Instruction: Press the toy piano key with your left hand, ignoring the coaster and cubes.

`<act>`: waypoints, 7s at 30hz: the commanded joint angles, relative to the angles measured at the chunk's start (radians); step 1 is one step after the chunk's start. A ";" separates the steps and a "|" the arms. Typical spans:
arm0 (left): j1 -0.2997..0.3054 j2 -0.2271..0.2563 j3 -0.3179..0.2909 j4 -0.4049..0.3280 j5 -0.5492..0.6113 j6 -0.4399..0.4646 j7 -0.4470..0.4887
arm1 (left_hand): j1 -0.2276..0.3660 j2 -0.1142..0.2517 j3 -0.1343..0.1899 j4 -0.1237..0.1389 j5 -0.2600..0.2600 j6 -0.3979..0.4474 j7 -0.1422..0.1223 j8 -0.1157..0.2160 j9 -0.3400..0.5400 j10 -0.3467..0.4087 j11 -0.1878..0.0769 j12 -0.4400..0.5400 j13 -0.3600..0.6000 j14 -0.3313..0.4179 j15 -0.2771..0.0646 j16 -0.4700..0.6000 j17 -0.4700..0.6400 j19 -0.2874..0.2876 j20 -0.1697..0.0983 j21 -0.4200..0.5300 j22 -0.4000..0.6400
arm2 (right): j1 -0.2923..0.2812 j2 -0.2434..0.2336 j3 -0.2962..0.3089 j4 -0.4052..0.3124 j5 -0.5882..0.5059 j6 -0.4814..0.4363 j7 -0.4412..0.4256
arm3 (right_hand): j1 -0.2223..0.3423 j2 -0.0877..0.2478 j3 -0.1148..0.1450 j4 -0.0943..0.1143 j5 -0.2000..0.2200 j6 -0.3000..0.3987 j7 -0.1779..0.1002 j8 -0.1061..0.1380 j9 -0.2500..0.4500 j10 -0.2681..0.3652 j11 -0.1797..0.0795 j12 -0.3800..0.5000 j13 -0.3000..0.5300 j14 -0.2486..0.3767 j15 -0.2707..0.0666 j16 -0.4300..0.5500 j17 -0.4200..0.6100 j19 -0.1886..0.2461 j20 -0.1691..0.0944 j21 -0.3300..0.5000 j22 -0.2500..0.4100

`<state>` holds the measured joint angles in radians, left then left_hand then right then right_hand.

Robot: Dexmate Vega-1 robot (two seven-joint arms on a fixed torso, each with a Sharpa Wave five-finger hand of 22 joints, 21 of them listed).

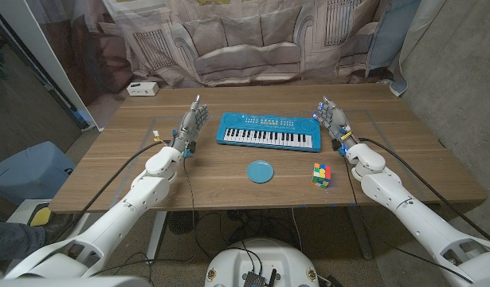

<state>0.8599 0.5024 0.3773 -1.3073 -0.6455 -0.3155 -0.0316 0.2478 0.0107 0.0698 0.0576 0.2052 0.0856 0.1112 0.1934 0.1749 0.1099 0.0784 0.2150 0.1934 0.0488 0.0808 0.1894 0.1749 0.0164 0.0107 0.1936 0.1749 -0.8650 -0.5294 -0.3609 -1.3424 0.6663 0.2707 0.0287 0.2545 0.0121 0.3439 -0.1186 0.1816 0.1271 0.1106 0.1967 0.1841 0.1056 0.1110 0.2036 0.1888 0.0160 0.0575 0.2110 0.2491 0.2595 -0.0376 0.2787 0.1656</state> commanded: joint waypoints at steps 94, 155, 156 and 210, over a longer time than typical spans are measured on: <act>0.140 0.058 0.010 -0.291 0.875 -0.153 0.499 | 0.068 0.002 -0.008 -0.057 0.006 0.368 -0.009 0.038 0.007 0.348 -0.033 0.060 0.004 0.363 -0.035 0.029 0.004 0.330 0.068 0.044 0.003 | -0.204 -0.076 0.086 -0.255 -0.067 0.079 -0.146 | 0.008 0.012 -0.016 -0.008 -0.003 0.007 -0.011 0.000 0.004 0.022 0.015 0.000 0.004 0.012 0.008 0.003 -0.014 0.021 0.011 -0.044 0.005; 0.210 0.196 0.131 -0.712 1.269 0.593 0.493 | 0.042 0.012 -0.035 -0.053 0.008 0.494 -0.016 0.020 0.011 0.172 -0.061 -0.018 0.014 0.131 -0.022 -0.014 0.009 0.091 0.185 -0.014 0.006 | -0.299 -0.086 0.124 -0.307 -0.057 0.093 -0.168 | 0.004 0.015 -0.030 -0.010 -0.002 0.028 -0.004 0.003 0.004 -0.012 0.024 -0.009 0.005 -0.025 0.017 -0.009 -0.021 -0.004 0.018 -0.073 0.006; 0.210 0.197 0.133 -0.717 1.276 0.605 0.493 | 0.040 0.012 -0.037 -0.052 0.008 0.506 -0.012 0.023 0.011 0.170 -0.065 -0.017 0.014 0.127 -0.021 -0.014 0.009 0.088 0.184 -0.013 0.006 | -0.299 -0.086 0.124 -0.306 -0.056 0.092 -0.168 | 0.004 0.015 -0.030 -0.010 -0.002 0.029 -0.004 0.003 0.004 -0.011 0.025 -0.008 0.005 -0.025 0.017 -0.009 -0.021 -0.003 0.018 -0.073 0.006; 0.031 0.262 0.305 -0.881 1.499 0.989 0.015 | -0.028 -0.007 -0.087 -0.024 0.017 0.702 -0.001 0.041 0.009 0.150 -0.065 -0.005 0.010 0.078 -0.011 -0.007 0.010 0.036 0.202 -0.004 0.012 | -0.336 -0.082 0.140 -0.316 -0.042 0.117 -0.167 | 0.001 0.031 -0.036 -0.007 -0.002 0.051 -0.021 0.005 0.004 0.016 0.015 0.001 0.005 -0.006 0.006 0.000 -0.024 0.018 0.017 -0.075 0.007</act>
<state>0.9254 0.7581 0.6449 -2.1672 0.7756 0.5729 0.1529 0.2287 0.0056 -0.0113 0.0307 0.2128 0.7746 0.1115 0.2321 0.1813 0.2589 0.0174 0.2073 0.2014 0.1337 0.0693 0.1816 0.1793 0.0622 0.2074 0.1897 0.1842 -1.1825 -0.6101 -0.2302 -1.6486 0.6225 0.3846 -0.1349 0.2543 0.0334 0.3119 -0.1253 0.1815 0.1698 0.0928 0.1967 0.1836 0.1144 0.1232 0.1965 0.1882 0.0052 0.0605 0.2050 0.2231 0.2700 -0.0233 0.2091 0.1698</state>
